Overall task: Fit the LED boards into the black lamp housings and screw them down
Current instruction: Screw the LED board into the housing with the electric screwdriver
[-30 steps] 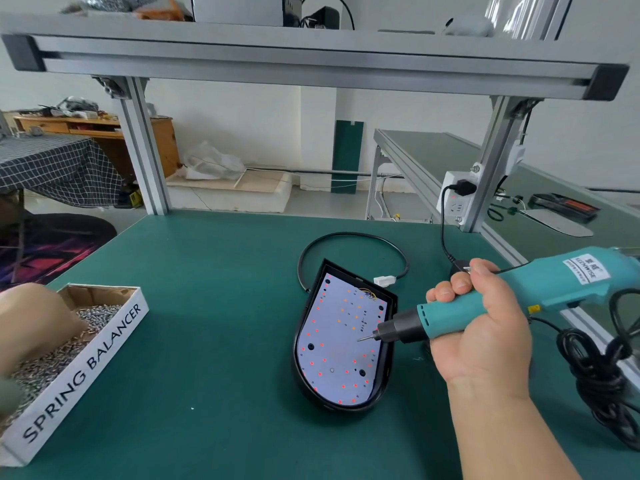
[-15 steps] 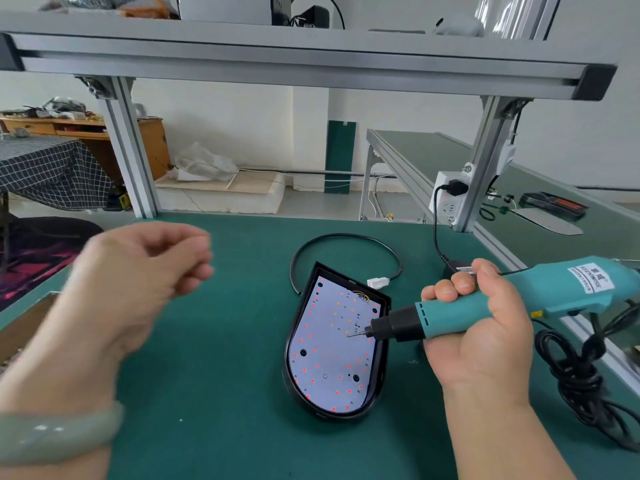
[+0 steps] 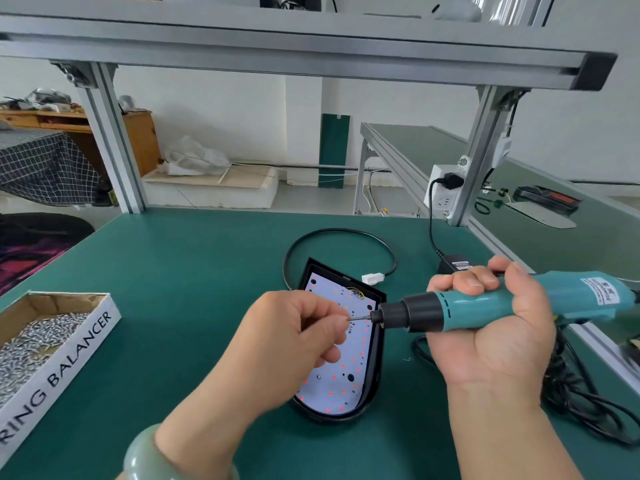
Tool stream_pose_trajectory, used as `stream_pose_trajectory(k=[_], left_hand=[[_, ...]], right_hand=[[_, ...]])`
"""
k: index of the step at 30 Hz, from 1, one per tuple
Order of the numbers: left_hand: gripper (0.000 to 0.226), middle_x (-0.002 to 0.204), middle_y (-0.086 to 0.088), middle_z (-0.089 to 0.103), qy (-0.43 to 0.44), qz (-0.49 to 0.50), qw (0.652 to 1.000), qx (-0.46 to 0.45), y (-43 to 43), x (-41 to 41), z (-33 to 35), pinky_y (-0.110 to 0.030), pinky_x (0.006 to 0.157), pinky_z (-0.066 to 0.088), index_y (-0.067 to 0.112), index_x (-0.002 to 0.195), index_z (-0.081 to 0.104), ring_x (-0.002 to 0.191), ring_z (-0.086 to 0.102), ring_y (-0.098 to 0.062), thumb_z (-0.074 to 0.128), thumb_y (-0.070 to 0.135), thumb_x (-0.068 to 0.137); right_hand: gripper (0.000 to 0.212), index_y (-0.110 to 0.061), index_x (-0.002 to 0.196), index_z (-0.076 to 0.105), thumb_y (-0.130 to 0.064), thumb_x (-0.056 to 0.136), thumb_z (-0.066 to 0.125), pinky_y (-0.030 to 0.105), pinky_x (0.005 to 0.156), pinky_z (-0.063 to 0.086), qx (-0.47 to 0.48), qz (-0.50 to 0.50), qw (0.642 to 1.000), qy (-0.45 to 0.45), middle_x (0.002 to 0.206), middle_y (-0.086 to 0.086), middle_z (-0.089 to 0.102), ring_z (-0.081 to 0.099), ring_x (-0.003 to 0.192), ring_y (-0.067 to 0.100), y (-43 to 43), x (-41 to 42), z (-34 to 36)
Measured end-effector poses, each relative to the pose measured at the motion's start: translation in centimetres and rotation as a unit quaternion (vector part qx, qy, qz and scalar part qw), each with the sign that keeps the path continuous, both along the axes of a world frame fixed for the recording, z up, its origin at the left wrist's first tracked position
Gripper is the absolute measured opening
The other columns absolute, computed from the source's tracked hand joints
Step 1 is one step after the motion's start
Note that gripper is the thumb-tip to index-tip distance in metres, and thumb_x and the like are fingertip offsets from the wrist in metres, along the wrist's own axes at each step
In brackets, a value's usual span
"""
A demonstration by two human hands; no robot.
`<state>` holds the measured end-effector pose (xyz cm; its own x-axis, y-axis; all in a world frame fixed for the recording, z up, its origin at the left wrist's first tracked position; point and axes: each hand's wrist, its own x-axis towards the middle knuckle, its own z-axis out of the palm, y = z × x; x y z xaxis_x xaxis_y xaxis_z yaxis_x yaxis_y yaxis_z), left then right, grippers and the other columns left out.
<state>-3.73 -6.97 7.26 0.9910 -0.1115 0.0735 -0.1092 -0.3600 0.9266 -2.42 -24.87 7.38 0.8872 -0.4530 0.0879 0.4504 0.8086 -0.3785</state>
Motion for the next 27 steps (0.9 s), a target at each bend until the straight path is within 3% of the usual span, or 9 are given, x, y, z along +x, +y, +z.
stream_pose_trajectory(k=[6,18,22,27], left_hand=[[0.017,0.058,0.01,0.068,0.004,-0.02,0.999,-0.034,-0.13,-0.47,0.39,-0.007,0.045,0.04,0.019,0.073,0.07,0.047,0.058,0.002,0.063,0.015,0.088],[0.019,0.062,0.003,0.071,-0.014,0.011,0.998,-0.059,-0.43,-0.35,0.08,-0.01,0.046,0.043,0.021,0.068,0.072,0.05,0.061,-0.002,0.064,0.018,0.085],[0.018,0.067,0.002,0.072,-0.008,-0.005,0.997,-0.071,-0.29,-0.33,0.0,-0.014,0.052,0.048,0.032,0.076,0.072,0.055,0.064,-0.005,0.064,0.02,0.086],[0.02,0.065,0.002,0.071,-0.013,0.009,0.998,-0.065,-0.29,-0.29,-0.01,-0.013,0.05,0.047,0.022,0.068,0.072,0.053,0.064,-0.005,0.066,0.014,0.086]], right_hand=[[0.017,-0.019,0.075,0.054,-0.018,0.091,0.049,0.026,0.066,0.043,0.007,-0.004,1.0,0.004,0.061,-0.01,0.043,0.044,0.049,0.007,-0.09,-0.04,0.11],[0.019,-0.018,0.074,0.055,-0.016,0.091,0.047,0.025,0.061,0.044,0.014,0.004,1.0,0.001,0.06,-0.009,0.043,0.043,0.048,0.008,0.07,-0.04,0.27],[0.021,-0.018,0.072,0.056,-0.016,0.091,0.049,0.025,0.061,0.044,0.018,0.001,1.0,0.003,0.06,-0.009,0.043,0.043,0.047,0.008,0.07,-0.02,0.22],[0.019,-0.018,0.072,0.055,-0.016,0.09,0.05,0.026,0.063,0.043,0.016,-0.002,1.0,0.005,0.06,-0.009,0.043,0.043,0.047,0.008,0.26,0.06,0.13]])
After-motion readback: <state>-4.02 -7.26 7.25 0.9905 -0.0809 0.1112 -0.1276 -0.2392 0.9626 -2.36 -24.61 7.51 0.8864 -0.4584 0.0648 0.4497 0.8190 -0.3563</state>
